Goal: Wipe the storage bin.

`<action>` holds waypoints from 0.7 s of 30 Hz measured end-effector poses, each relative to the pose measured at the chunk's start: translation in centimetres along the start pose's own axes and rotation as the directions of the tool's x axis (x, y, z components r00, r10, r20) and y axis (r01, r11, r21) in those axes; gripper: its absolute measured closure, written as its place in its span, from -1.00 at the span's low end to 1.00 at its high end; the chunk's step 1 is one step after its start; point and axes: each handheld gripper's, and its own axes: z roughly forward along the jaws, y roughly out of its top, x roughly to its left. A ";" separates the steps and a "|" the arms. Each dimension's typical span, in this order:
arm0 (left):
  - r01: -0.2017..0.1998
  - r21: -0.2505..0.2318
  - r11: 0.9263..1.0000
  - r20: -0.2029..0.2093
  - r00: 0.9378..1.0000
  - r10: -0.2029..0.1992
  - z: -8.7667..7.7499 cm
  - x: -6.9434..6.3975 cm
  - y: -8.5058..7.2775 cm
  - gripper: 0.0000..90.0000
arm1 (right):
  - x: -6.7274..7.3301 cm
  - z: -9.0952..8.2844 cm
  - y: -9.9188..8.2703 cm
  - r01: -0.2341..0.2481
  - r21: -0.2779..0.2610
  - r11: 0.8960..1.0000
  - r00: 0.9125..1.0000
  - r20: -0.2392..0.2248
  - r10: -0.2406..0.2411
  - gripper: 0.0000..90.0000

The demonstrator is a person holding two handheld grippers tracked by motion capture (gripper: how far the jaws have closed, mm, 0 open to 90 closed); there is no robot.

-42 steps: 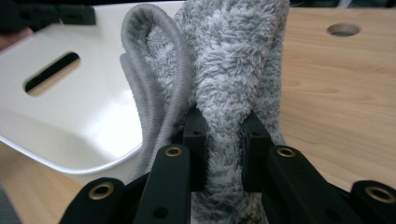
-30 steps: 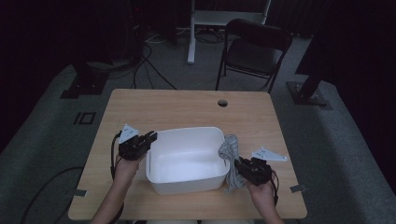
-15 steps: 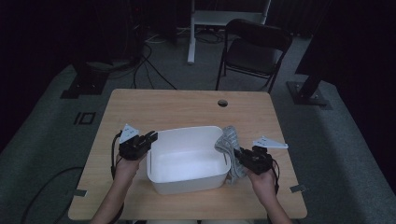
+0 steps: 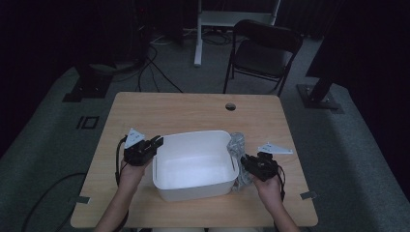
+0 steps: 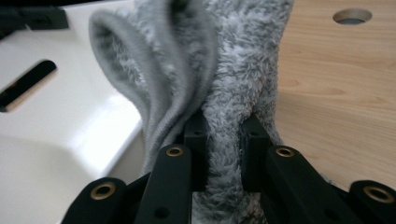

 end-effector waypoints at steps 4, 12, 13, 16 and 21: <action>-0.001 0.000 1.000 0.004 1.000 0.001 0.0 0.0 0.0 0.76 | -0.2 1.1 -0.6 -0.003 0.057 0.998 1.000 0.026 0.002 0.74; 0.001 -0.003 1.000 0.018 1.000 -0.001 -0.1 0.3 0.0 0.76 | -1.3 2.1 -1.4 -0.057 0.093 0.994 0.998 0.004 0.057 0.73; 0.001 -0.002 1.000 0.018 1.000 -0.001 -0.1 0.3 0.0 0.76 | -1.5 2.1 -1.2 -0.065 0.085 0.994 0.998 0.001 0.065 0.73; -0.004 -0.001 1.000 0.017 1.000 0.004 -0.1 0.3 0.0 0.76 | -1.9 1.8 -0.5 -0.086 0.061 0.994 0.996 -0.008 0.087 0.73; -0.004 -0.001 1.000 0.020 1.000 0.004 0.0 0.3 0.0 0.76 | -2.4 0.6 1.7 -0.106 -0.030 0.994 0.994 -0.037 0.105 0.72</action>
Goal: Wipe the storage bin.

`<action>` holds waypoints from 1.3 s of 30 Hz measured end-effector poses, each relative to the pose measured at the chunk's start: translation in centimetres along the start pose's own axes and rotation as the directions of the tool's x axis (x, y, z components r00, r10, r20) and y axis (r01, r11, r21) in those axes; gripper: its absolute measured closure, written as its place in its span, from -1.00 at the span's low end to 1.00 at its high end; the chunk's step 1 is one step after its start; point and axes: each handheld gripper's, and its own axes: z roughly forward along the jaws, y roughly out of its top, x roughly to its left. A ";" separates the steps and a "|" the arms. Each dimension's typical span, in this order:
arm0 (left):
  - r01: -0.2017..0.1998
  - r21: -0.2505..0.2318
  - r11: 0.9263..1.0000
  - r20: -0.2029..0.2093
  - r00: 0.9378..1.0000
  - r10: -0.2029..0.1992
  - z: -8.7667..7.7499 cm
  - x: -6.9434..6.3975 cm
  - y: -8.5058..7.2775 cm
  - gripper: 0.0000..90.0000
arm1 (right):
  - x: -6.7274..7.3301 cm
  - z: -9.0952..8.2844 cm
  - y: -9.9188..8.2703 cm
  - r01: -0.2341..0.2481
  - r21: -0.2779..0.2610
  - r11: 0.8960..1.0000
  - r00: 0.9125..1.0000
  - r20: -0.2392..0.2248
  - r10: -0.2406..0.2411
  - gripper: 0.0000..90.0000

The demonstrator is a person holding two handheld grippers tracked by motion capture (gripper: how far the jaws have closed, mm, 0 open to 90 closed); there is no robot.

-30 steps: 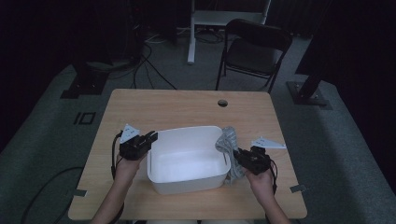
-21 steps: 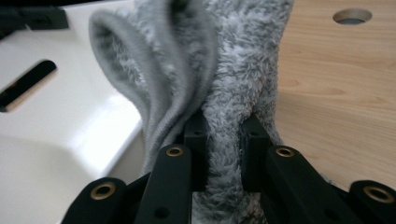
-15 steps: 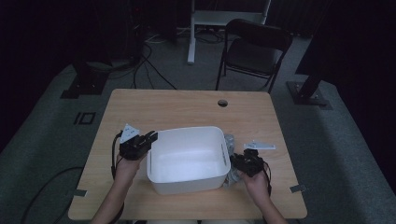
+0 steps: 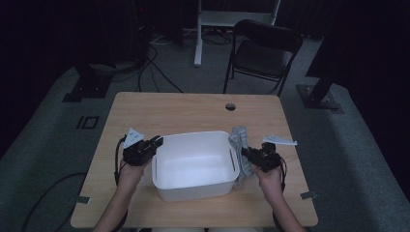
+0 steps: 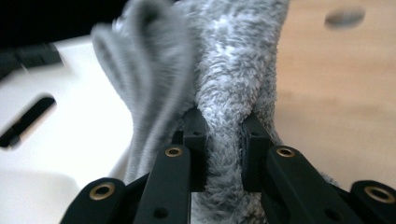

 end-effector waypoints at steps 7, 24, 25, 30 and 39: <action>0.001 0.000 1.000 -0.002 1.000 -0.001 0.1 -0.1 0.0 0.76 | 0.1 1.3 2.0 0.032 0.012 0.999 0.999 -0.009 -0.032 0.72; 0.010 -0.006 1.000 -0.022 1.000 -0.010 0.2 -0.4 0.0 0.76 | -2.5 5.8 -1.0 -0.032 0.164 0.986 0.999 -0.002 0.032 0.73; 0.009 -0.005 1.000 -0.023 1.000 -0.009 0.2 -0.4 0.0 0.76 | -2.8 6.0 -1.3 -0.045 0.167 0.985 0.999 -0.010 0.048 0.73; 0.010 -0.006 1.000 -0.018 1.000 -0.010 0.1 -0.3 0.0 0.75 | -3.4 7.4 -2.5 -0.053 0.234 0.971 0.998 0.029 0.047 0.73; 0.005 -0.002 1.000 -0.017 1.000 -0.005 0.1 -0.4 0.0 0.76 | -3.0 4.3 -1.4 -0.046 0.176 0.983 0.999 -0.001 0.047 0.72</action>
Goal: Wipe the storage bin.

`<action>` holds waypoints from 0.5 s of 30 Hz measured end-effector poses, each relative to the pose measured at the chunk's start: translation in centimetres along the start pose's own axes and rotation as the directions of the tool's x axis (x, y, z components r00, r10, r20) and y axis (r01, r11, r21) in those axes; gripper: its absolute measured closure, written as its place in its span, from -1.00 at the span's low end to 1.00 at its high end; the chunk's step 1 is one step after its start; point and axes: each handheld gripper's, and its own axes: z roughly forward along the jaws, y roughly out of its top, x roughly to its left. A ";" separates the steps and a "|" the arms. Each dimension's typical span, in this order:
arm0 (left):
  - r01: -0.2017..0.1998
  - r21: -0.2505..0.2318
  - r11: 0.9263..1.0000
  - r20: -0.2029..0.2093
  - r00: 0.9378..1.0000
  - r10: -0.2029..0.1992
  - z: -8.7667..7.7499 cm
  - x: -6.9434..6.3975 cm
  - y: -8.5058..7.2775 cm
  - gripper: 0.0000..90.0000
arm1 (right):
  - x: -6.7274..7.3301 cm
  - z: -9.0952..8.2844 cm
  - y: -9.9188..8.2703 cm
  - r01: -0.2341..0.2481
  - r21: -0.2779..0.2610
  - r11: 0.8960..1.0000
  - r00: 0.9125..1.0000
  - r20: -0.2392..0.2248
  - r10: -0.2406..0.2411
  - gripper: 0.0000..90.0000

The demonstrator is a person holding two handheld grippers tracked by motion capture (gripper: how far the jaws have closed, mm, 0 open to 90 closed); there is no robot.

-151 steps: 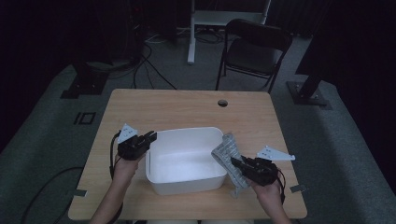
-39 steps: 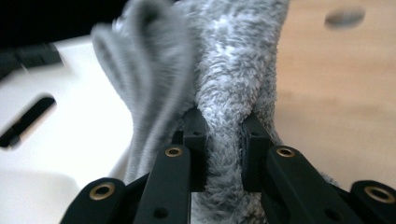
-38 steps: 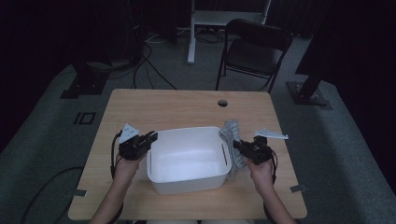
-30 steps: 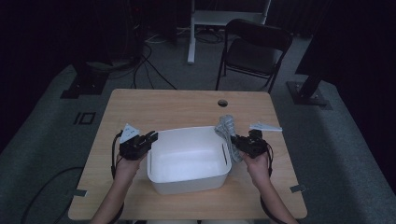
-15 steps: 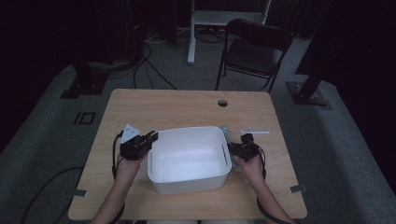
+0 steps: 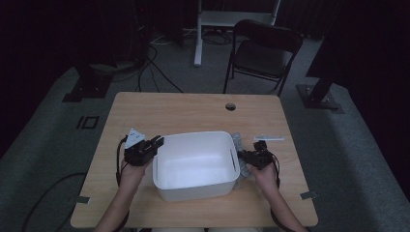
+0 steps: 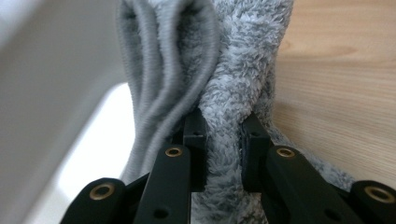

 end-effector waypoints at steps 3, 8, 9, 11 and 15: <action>0.000 0.000 1.000 0.000 1.000 0.000 0.0 0.0 0.0 0.75 | 0.3 -1.8 0.0 -0.009 -0.042 0.999 1.000 -0.025 0.008 0.72; 0.001 0.000 1.000 0.001 1.000 -0.001 0.0 0.0 0.0 0.75 | 1.4 -4.6 -0.4 -0.002 -0.094 0.996 0.999 -0.044 -0.002 0.72; 0.001 0.000 1.000 0.000 1.000 -0.001 0.0 0.0 0.0 0.75 | 1.6 -5.0 -0.5 0.002 -0.102 0.995 0.999 -0.045 -0.007 0.72; 0.002 -0.002 1.000 0.001 1.000 -0.002 0.0 0.0 0.0 0.75 | 1.9 -6.0 -0.6 0.001 -0.129 0.992 0.998 -0.056 -0.009 0.72; 0.004 -0.003 1.000 0.001 1.000 -0.004 0.0 0.0 0.0 0.75 | 2.7 -7.7 -0.9 -0.013 -0.180 0.984 0.995 -0.101 -0.005 0.72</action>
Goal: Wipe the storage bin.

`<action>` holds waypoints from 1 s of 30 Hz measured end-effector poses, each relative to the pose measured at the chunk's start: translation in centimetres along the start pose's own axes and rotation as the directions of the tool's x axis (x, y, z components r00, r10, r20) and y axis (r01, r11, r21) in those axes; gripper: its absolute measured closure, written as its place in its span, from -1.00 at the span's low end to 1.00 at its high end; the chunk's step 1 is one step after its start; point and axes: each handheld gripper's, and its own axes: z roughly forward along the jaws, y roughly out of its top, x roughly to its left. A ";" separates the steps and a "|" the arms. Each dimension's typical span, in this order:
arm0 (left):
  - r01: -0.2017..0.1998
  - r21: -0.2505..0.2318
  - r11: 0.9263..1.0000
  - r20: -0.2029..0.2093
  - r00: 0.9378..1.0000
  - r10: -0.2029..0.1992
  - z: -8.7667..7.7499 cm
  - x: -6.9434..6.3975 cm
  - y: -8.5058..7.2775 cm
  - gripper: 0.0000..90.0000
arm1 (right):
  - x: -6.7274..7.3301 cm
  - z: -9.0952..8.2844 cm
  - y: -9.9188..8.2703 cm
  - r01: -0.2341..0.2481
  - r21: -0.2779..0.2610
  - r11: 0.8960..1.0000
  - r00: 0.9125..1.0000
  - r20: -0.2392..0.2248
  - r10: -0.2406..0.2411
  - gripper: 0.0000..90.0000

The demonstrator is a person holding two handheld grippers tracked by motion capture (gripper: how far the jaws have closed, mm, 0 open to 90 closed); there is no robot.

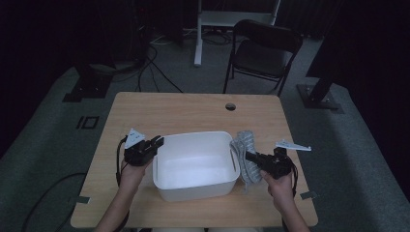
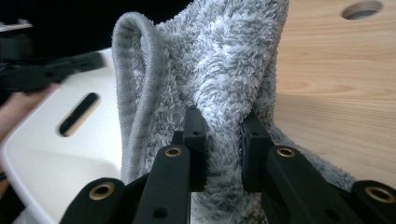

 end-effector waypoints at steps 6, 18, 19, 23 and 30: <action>0.000 -0.001 1.000 -0.004 1.000 0.000 0.0 -0.1 0.0 0.75 | 0.8 1.0 -1.4 0.036 0.045 0.998 0.999 0.012 -0.037 0.72; 0.007 -0.003 1.000 -0.015 1.000 -0.007 0.0 -0.2 0.0 0.75 | -0.6 4.7 -3.2 0.006 0.134 0.991 0.998 0.056 -0.014 0.72; 0.008 -0.003 1.000 -0.015 1.000 -0.008 0.1 -0.2 0.0 0.75 | -0.7 4.8 -3.2 0.006 0.139 0.990 0.998 0.057 -0.014 0.72; 0.010 -0.003 1.000 -0.020 1.000 -0.010 0.1 -0.3 0.0 0.75 | -0.8 5.4 -3.4 0.025 0.146 0.989 0.996 0.085 -0.038 0.73; 0.013 -0.006 1.000 -0.024 1.000 -0.013 0.1 -0.3 0.0 0.75 | -2.2 7.8 -4.9 -0.005 0.245 0.970 0.989 0.145 -0.031 0.73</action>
